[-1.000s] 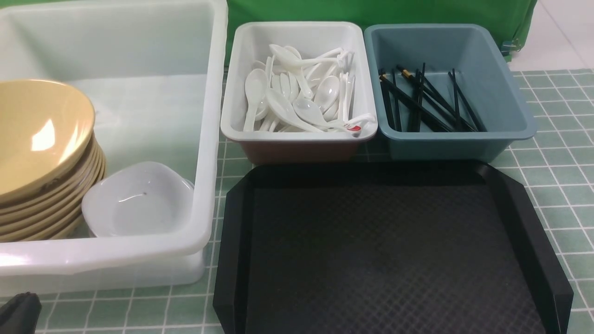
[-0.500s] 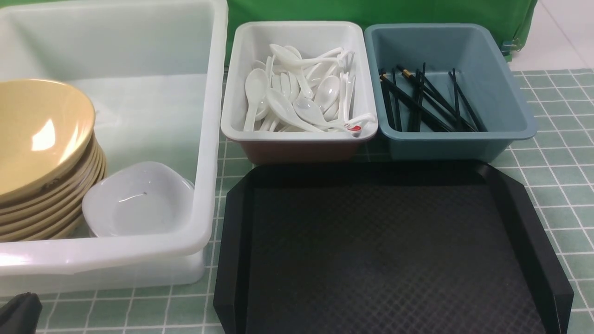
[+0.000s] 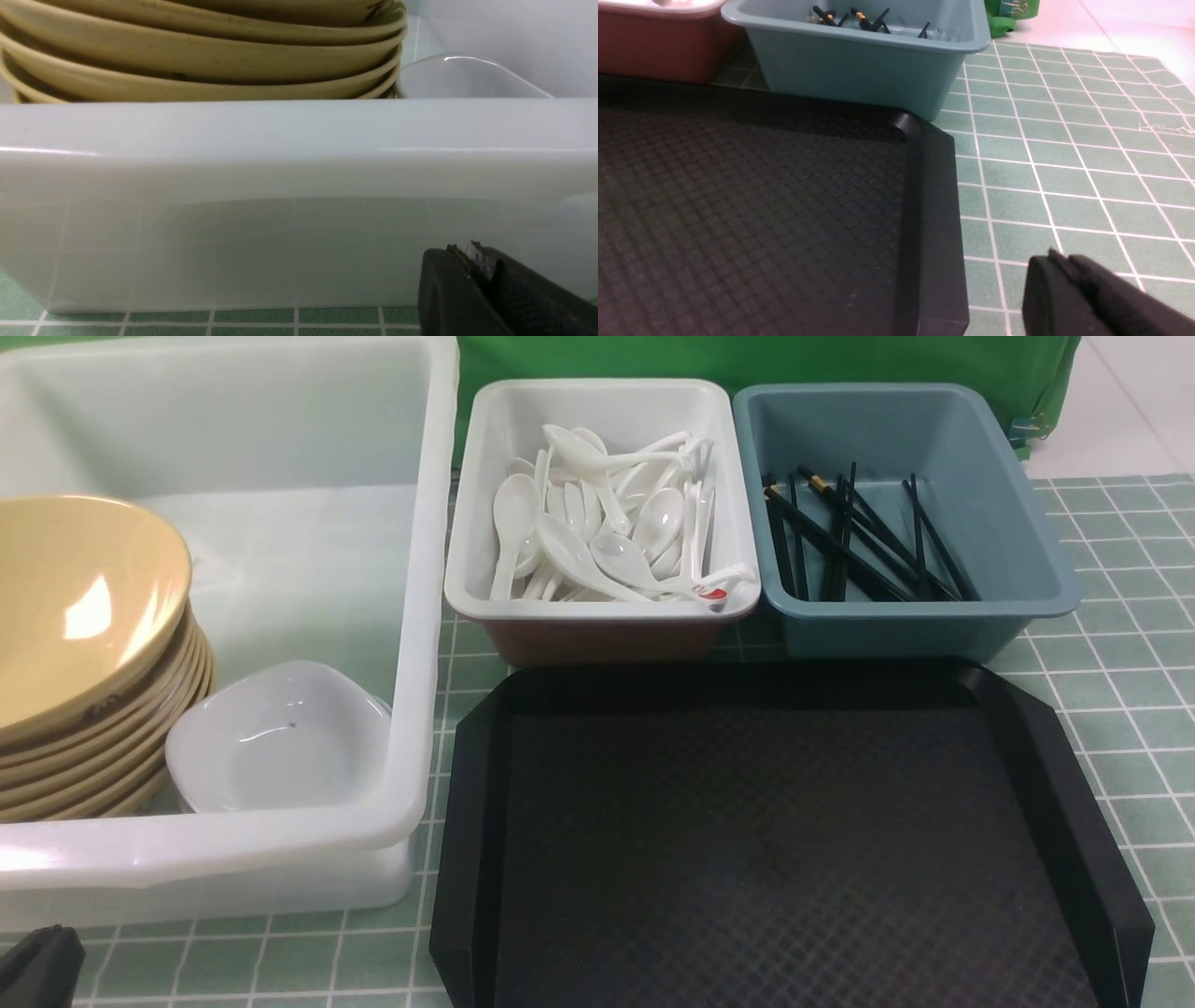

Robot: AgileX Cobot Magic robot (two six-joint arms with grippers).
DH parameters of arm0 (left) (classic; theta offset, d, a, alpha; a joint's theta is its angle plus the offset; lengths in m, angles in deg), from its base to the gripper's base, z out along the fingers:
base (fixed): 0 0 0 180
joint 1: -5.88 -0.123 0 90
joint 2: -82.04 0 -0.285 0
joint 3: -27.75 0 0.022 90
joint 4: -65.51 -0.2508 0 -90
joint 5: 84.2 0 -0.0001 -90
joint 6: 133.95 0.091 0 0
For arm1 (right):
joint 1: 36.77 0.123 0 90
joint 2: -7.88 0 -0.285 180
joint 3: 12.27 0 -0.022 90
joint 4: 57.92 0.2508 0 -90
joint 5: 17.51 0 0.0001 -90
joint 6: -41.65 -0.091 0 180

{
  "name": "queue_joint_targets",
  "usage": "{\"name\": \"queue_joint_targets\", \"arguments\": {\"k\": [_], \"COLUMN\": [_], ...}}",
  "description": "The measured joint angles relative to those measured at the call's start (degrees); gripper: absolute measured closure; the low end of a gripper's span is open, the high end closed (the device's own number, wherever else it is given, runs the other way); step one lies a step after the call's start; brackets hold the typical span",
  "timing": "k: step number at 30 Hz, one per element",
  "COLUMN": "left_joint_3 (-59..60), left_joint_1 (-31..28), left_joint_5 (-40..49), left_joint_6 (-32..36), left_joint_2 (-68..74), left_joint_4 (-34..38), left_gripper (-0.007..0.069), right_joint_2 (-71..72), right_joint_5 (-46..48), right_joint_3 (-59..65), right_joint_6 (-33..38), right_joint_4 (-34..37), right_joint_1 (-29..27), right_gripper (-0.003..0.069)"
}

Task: On blue table put chopsticks spoon bowls plates into blue grey white boxes.

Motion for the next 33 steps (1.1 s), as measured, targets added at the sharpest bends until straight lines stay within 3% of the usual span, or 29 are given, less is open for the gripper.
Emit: {"name": "queue_joint_targets", "arguments": {"k": [33], "left_joint_3": [0.0], "left_joint_1": [0.0], "left_joint_5": [0.0], "left_joint_6": [0.0], "left_joint_2": [0.0], "left_joint_4": [0.0], "left_gripper": [0.062], "right_joint_2": [0.0], "right_joint_5": [0.0], "right_joint_3": [0.0], "right_joint_6": [0.0], "right_joint_4": [0.0], "right_joint_1": [0.0], "right_gripper": [0.0559]}}
